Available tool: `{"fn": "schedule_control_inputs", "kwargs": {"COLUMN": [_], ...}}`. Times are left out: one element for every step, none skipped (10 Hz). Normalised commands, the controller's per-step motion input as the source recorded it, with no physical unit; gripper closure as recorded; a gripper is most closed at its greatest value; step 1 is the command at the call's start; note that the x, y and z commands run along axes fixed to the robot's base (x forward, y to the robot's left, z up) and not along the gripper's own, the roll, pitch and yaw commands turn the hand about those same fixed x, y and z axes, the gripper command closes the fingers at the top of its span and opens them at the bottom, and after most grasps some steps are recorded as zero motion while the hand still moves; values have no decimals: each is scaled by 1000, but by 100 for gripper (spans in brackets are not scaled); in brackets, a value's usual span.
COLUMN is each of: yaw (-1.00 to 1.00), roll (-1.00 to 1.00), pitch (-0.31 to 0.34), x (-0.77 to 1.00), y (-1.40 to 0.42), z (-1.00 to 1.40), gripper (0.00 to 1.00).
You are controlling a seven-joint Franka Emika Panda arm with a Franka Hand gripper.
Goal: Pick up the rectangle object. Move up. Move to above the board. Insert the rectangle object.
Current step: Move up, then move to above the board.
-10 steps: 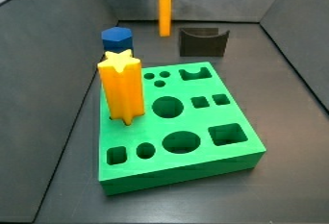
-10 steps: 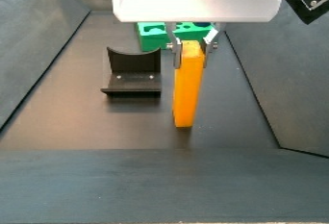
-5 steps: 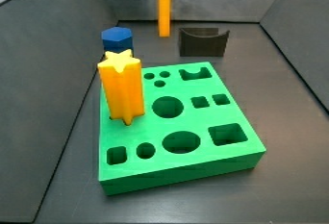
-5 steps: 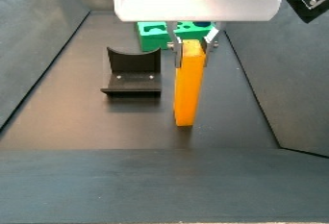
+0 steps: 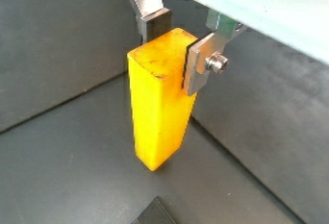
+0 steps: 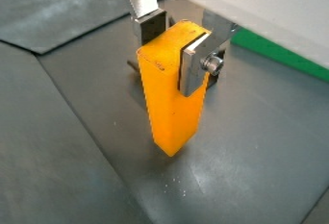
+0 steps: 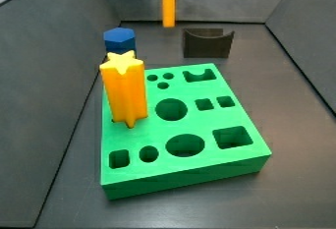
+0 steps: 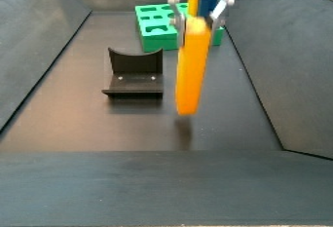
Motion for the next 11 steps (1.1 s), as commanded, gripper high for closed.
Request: {"fn": "schedule_control_inputs", "kwargs": {"yaw": [29,151,147,91,72,41,33,27,24,25,22], "roll": [60,-271,-270,-208,-178,-112,-89,-45,-17,14,23], "pitch": [55,0,6,-28,-27,-2,8,25,45,70,82], "x": [-8,-214,-217,-198,-188,-166,-160,-140,-123,-69,-45], "y": [-9,-185,-186,-160,-153,-141,-137,-122,-113,-79,-60], "z": [211,1000,1000,1000,1000,1000,1000,1000,1000,829,715], "gripper": [100,100,100,100,100,100,100,100,100,100,100]}}
